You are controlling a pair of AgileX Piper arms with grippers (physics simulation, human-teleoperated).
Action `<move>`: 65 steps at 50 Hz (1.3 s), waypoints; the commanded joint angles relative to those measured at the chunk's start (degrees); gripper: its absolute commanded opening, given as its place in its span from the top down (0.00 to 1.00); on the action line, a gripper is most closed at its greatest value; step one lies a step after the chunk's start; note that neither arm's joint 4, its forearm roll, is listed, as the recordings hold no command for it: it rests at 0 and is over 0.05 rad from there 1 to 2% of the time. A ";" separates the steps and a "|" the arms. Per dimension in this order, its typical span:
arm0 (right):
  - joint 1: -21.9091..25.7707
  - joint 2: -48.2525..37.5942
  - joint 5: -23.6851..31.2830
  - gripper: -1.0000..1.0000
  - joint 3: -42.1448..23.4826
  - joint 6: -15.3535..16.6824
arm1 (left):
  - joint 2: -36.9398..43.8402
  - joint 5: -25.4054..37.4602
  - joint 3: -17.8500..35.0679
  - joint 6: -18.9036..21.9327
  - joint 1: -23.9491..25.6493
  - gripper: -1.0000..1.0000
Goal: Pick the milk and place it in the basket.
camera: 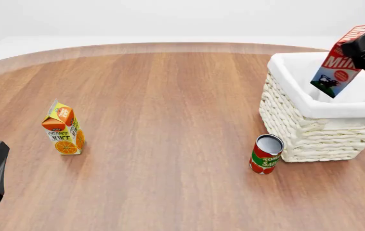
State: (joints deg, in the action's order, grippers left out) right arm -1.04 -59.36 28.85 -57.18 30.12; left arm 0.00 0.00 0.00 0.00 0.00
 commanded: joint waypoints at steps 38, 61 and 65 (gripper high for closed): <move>-2.58 -7.34 -8.70 1.00 0.72 -0.57 | 0.00 0.00 0.00 0.00 0.00 0.00; -1.84 -10.64 -11.67 1.00 1.90 -0.64 | 0.00 0.00 0.00 0.00 0.00 0.00; -1.99 -11.31 -12.05 1.00 1.70 -0.64 | 0.00 0.00 0.00 0.00 0.00 0.00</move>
State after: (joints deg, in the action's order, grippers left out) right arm -3.01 -69.88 18.31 -54.53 31.08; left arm 0.00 0.00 0.00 0.00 0.00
